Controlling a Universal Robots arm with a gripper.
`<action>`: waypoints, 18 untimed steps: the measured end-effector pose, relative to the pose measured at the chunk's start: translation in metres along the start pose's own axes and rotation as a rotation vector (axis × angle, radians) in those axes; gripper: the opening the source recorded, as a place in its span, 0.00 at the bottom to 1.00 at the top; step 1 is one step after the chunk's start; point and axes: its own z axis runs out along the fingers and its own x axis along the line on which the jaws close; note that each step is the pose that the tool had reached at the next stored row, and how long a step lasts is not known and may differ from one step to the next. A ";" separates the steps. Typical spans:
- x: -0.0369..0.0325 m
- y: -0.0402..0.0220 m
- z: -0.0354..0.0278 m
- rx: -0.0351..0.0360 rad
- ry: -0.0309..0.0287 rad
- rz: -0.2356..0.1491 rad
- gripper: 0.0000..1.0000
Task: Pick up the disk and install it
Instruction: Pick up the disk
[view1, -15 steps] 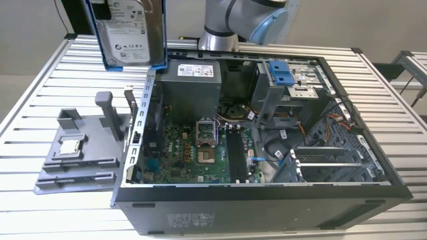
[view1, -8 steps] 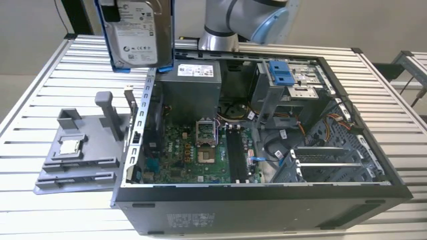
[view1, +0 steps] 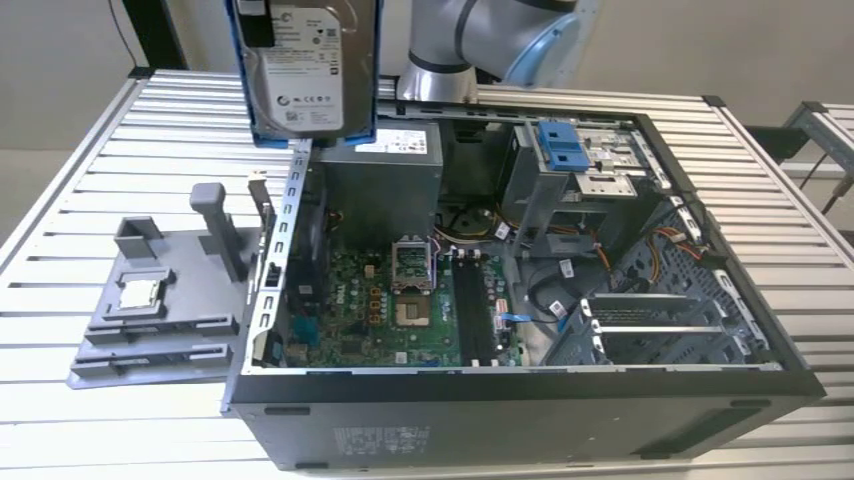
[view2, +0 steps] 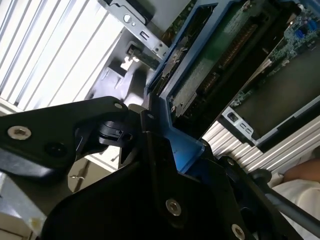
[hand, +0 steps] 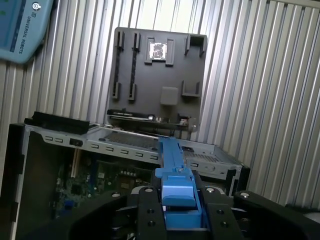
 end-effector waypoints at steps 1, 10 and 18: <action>0.0006 -0.0032 -0.0001 -0.0002 -0.0001 0.000 0.00; 0.0086 -0.0317 -0.0007 -0.0013 -0.0027 0.000 0.00; 0.0185 -0.0612 -0.0012 -0.0012 -0.0028 0.000 0.00</action>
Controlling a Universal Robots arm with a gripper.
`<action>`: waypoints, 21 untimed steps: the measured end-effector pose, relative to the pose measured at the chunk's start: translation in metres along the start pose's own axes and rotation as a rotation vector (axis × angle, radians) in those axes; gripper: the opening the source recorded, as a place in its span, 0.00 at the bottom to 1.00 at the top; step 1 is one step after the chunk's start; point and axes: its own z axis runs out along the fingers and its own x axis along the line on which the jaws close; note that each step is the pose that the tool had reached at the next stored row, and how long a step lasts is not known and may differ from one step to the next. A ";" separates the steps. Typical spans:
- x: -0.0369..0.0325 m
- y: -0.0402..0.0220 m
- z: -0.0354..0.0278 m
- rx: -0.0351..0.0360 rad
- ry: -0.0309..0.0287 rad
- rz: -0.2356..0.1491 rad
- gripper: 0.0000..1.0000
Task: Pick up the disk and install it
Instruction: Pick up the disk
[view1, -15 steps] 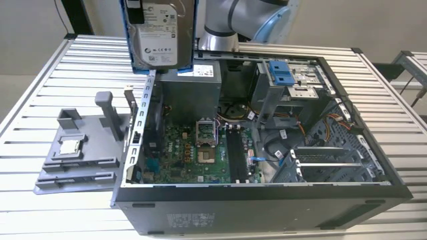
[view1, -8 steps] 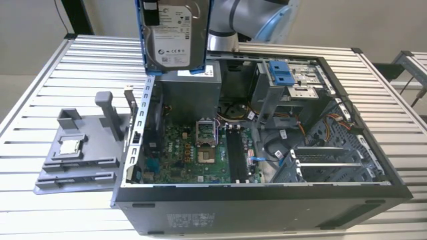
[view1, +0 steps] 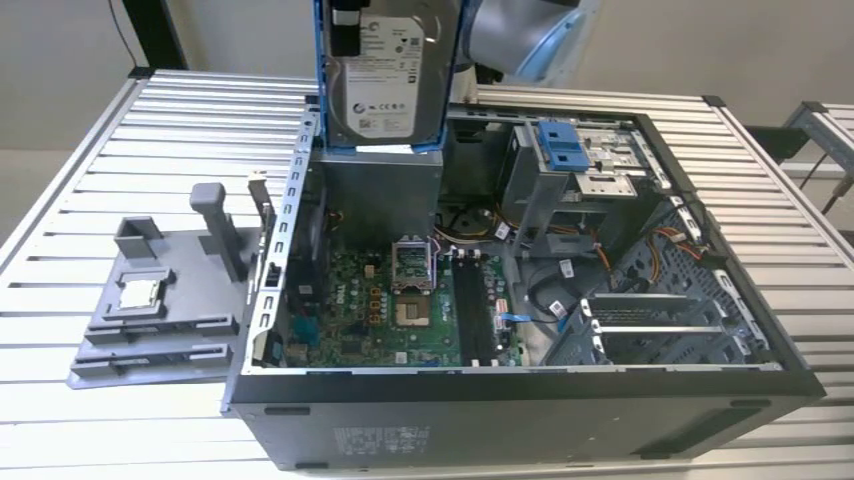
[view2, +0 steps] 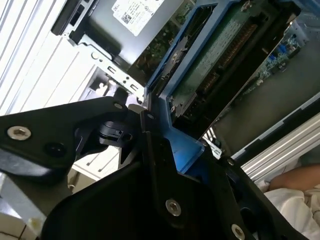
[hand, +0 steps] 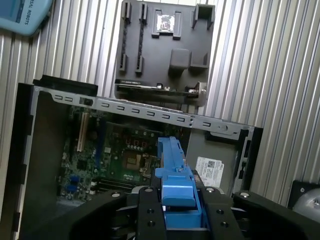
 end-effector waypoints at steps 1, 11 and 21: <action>0.0011 -0.0041 -0.0001 0.0000 0.0000 0.000 0.00; 0.0129 -0.0474 -0.0010 0.0000 0.0000 0.000 0.00; 0.0233 -0.0921 -0.0019 -0.0001 0.0001 0.000 0.00</action>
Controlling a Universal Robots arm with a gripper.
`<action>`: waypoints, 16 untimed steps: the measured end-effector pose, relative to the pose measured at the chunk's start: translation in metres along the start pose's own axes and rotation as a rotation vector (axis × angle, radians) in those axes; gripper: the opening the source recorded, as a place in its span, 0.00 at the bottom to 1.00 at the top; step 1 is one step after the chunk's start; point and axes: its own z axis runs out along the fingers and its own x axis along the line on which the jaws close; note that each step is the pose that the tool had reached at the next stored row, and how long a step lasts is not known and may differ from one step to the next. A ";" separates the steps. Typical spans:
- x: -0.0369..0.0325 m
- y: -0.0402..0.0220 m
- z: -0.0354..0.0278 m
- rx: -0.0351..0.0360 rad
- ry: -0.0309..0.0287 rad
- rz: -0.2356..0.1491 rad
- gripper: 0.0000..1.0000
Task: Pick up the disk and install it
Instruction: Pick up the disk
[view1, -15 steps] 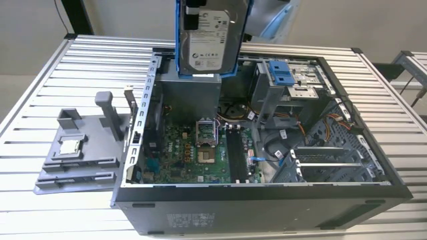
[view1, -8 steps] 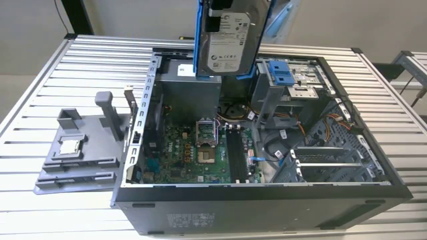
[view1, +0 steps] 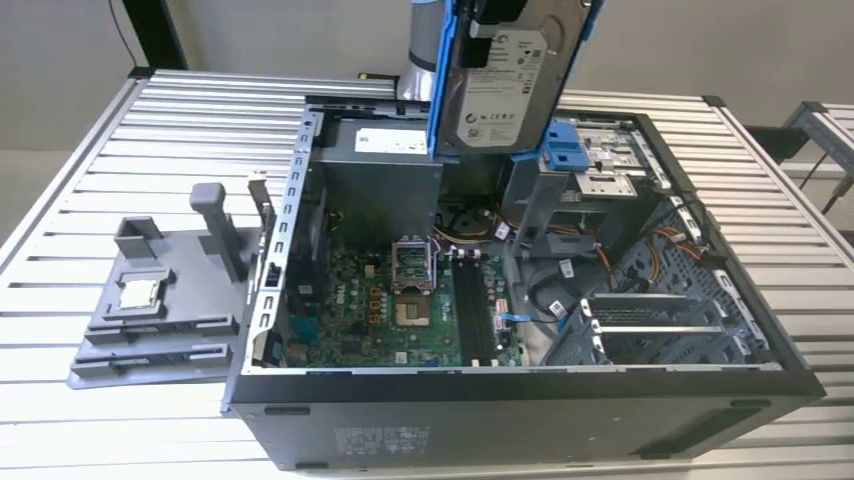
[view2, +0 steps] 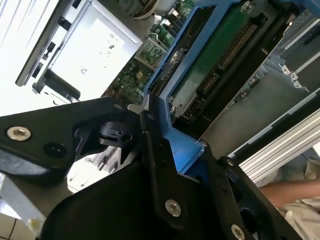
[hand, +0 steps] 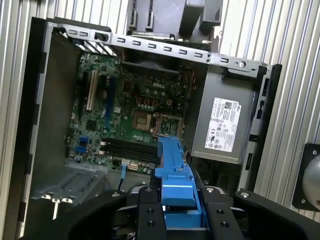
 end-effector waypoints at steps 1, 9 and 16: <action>0.0008 -0.0043 0.0000 0.0001 -0.0001 0.000 0.00; 0.0055 -0.0334 -0.0005 0.0000 0.0000 0.000 0.00; 0.0091 -0.0552 -0.0006 0.0002 -0.0002 0.000 0.00</action>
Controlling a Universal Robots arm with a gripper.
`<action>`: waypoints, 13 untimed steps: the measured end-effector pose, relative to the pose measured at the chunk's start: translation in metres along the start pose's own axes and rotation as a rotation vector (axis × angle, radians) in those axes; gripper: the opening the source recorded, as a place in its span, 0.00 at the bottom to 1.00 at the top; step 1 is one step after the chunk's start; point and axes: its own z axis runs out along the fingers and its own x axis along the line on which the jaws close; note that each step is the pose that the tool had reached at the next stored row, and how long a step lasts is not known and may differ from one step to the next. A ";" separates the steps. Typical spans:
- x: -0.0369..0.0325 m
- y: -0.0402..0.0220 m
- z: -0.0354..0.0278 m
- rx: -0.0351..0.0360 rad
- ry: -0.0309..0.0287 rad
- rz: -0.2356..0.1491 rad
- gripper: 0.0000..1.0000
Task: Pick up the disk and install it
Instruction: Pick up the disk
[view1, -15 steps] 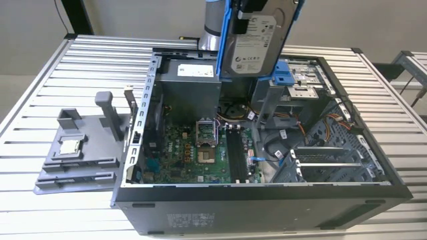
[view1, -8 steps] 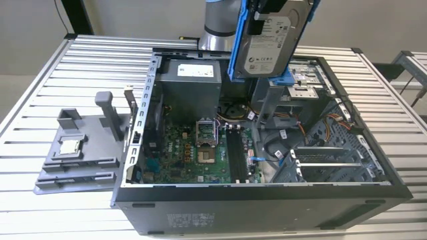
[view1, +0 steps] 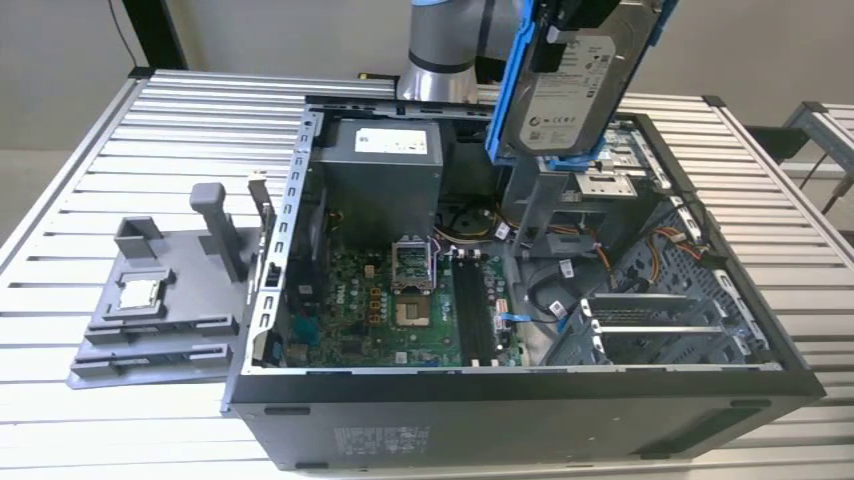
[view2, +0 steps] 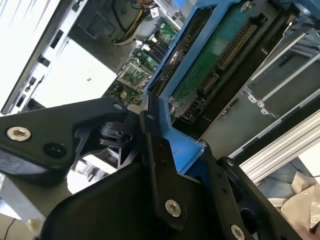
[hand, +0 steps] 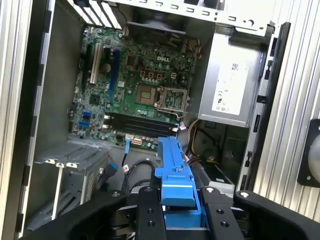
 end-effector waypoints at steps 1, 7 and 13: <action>0.0006 -0.0031 -0.0001 -0.0001 0.0001 0.000 0.00; 0.0060 -0.0211 -0.0003 -0.0001 0.0001 0.000 0.00; 0.0065 -0.0232 -0.0004 -0.0001 0.0002 0.000 0.00</action>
